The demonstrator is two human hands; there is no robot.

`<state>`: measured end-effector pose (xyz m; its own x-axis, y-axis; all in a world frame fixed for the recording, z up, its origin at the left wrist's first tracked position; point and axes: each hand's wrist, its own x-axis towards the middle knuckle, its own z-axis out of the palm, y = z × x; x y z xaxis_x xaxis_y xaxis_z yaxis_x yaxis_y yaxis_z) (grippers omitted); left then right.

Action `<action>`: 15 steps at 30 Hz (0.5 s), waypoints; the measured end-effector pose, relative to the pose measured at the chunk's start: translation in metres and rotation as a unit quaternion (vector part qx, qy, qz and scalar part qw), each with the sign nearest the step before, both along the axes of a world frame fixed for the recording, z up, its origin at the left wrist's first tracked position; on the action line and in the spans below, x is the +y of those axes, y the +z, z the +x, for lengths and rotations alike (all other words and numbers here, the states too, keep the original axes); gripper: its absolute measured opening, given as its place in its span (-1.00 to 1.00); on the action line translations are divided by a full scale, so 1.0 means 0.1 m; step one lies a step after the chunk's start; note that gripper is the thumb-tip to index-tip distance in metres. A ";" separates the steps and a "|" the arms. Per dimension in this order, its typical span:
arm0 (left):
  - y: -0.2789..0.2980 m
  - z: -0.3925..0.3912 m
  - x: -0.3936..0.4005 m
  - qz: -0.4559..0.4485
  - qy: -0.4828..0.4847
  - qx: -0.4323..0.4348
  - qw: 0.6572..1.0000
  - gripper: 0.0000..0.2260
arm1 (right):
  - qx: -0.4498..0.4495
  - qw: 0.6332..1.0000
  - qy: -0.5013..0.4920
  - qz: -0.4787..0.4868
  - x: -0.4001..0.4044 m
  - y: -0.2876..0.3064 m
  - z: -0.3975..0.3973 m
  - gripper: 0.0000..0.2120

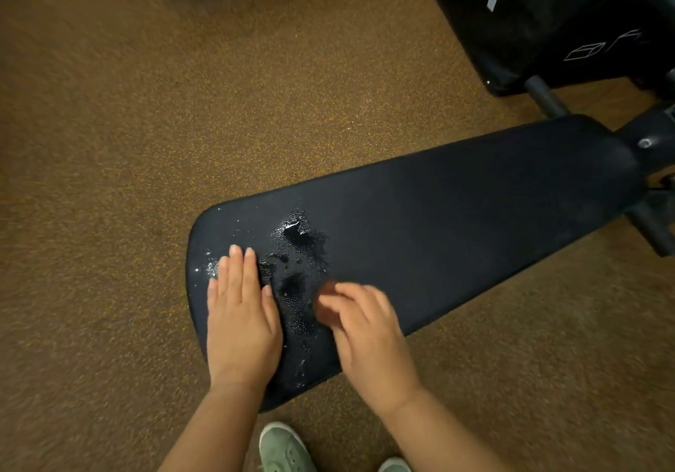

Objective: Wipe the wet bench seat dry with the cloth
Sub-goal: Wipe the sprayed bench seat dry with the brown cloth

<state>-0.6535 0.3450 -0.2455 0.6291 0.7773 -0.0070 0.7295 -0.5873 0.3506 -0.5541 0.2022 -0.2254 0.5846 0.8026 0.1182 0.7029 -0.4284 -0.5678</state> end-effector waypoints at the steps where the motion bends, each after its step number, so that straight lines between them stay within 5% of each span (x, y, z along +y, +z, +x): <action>1: 0.00 -0.01 -0.01 0.002 0.000 0.002 1.000 -0.49 | -0.002 0.999 0.053 0.003 -0.12 0.01 -0.02 -0.72; 4: 0.00 -0.02 -0.02 0.006 0.003 0.009 1.000 -0.49 | -0.051 0.989 0.139 -0.011 -0.41 0.07 0.29 -0.69; 10: -0.01 -0.01 -0.03 0.009 0.002 0.014 1.000 -0.50 | -0.044 0.995 -0.093 -0.016 0.10 0.03 0.64 -0.73; 15: -0.02 -0.03 -0.01 0.007 -0.004 0.011 1.000 -0.51 | 0.005 0.997 0.079 0.002 0.11 0.02 -0.20 -0.69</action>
<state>-0.6569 0.3441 -0.2473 0.6346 0.7728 -0.0094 0.7324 -0.5975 0.3266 -0.5740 0.2132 -0.2235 0.4520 0.8845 0.1159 0.7561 -0.3109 -0.5758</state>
